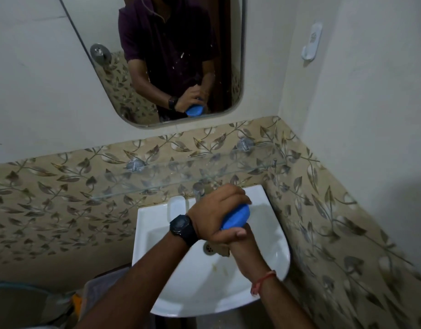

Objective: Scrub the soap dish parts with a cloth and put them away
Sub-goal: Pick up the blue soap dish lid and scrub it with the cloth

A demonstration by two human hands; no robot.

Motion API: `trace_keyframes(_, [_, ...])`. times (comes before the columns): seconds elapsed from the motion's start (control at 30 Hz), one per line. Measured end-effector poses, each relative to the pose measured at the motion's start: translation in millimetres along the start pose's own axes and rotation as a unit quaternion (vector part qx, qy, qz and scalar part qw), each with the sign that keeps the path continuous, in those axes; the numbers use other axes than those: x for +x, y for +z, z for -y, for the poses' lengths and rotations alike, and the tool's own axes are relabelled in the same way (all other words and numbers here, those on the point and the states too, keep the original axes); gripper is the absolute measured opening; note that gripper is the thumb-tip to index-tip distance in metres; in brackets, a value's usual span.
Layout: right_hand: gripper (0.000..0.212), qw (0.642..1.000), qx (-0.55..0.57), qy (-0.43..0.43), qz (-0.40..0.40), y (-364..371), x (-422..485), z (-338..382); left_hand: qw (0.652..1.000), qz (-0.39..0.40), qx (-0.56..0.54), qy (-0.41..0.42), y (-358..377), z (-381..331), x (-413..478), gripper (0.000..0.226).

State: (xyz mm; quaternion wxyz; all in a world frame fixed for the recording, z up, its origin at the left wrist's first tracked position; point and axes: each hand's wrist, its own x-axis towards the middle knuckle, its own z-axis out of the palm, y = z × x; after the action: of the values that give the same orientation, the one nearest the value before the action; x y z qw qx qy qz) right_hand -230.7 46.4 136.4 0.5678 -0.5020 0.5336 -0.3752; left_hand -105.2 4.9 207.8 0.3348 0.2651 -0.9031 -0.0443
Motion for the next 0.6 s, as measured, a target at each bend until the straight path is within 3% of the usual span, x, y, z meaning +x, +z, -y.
trace_keyframes(0.07, [0.016, 0.998, -0.056, -0.009, -0.001, -7, 0, 7, 0.991, -0.07, -0.046, -0.106, 0, 5, -8, 0.074])
trace_keyframes(0.13, [0.02, 0.999, 0.039, -0.011, -0.016, -13, -2, 3, 0.936, -0.167, -0.165, -0.264, 4, 5, -12, 0.067])
trace_keyframes(0.17, [0.02, 0.995, 0.09, -0.003, -0.046, -14, -4, 1, 0.875, -0.22, -0.264, -0.34, 3, 4, -12, 0.06])
trace_keyframes(0.2, [0.018, 0.988, 0.125, -0.002, -0.086, -15, -6, -3, 0.794, -0.269, -0.372, -0.4, 2, 4, -11, 0.054])
trace_keyframes(0.27, [0.009, 0.982, 0.093, -0.02, -0.165, -15, -4, -7, 0.629, -0.33, -0.524, -0.469, -4, 9, -15, 0.051])
trace_keyframes(0.3, [0.004, 0.982, 0.036, -0.033, -0.182, -16, -2, -7, 0.58, -0.345, -0.556, -0.485, -7, 13, -18, 0.052])
trace_keyframes(0.37, [0.017, 0.981, -0.072, -0.063, -0.17, -16, -2, -6, 0.549, -0.354, -0.57, -0.498, -12, 18, -22, 0.052])
trace_keyframes(0.47, [0.048, 0.978, -0.151, -0.116, -0.089, -13, -7, -8, 0.544, -0.355, -0.571, -0.502, -18, 17, -22, 0.049])
trace_keyframes(0.53, [0.04, 0.964, -0.201, -0.169, -0.039, -4, -13, -7, 0.533, -0.354, -0.58, -0.504, -23, 15, -19, 0.05])
trace_keyframes(0.6, [0.03, 0.956, -0.193, -0.217, -0.052, 7, -16, -5, 0.527, -0.352, -0.585, -0.506, -25, 12, -18, 0.052])
